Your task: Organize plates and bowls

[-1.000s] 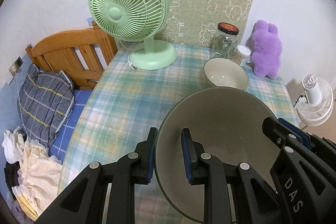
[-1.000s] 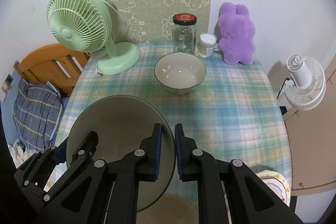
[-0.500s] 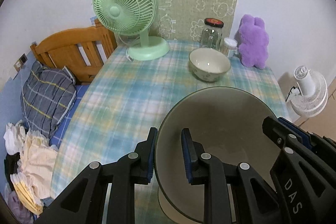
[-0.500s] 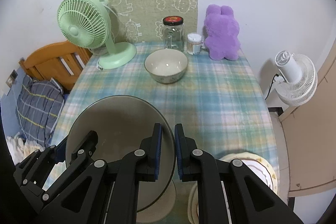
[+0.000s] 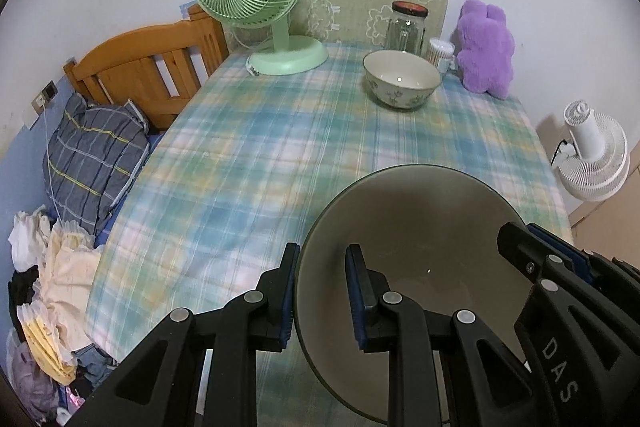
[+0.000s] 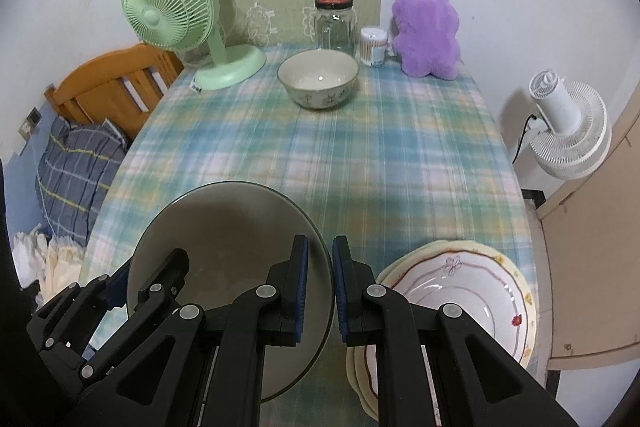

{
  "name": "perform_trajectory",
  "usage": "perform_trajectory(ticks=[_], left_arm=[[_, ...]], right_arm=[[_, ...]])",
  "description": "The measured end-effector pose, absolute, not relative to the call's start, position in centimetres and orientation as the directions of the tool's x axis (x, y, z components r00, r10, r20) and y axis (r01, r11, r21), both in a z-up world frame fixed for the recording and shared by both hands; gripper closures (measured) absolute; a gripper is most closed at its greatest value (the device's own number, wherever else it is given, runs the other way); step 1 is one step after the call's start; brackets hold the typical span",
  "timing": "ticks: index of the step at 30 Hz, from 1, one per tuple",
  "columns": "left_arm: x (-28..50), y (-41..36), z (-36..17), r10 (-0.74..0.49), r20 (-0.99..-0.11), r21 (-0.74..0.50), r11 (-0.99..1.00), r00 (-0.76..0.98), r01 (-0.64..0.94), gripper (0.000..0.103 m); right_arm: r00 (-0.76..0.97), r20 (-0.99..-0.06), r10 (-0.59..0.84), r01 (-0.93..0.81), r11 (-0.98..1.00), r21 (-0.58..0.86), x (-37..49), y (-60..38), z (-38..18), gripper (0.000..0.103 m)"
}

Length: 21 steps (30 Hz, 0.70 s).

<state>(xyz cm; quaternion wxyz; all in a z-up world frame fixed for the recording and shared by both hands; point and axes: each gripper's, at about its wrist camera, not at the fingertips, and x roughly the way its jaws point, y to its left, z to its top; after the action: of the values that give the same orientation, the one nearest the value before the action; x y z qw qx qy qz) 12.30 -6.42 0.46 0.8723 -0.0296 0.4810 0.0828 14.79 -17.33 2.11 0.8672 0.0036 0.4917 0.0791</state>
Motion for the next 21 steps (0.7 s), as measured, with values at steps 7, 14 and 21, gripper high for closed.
perform_trajectory(ticks=[7,14,21], left_arm=[[12.2,-6.3,-1.3,0.102,-0.873,0.021,0.985,0.476,-0.172,0.084],[12.4,-6.0,-3.3,0.096,-0.9,0.021,0.984,0.425,-0.177,0.084],[13.0,-5.2,-4.0,0.097,-0.906,0.019,0.982,0.413,-0.187,0.084]], right_arm=[[0.467,-0.875,0.13,-0.135,0.988,0.074,14.7,-17.2,0.5,0.087],[0.412,-0.905,0.11,-0.133,0.989,0.06,14.9,-16.8,-1.7,0.087],[0.39,-0.916,0.095,-0.144,0.989,0.041,15.6,-15.8,-2.6,0.087]])
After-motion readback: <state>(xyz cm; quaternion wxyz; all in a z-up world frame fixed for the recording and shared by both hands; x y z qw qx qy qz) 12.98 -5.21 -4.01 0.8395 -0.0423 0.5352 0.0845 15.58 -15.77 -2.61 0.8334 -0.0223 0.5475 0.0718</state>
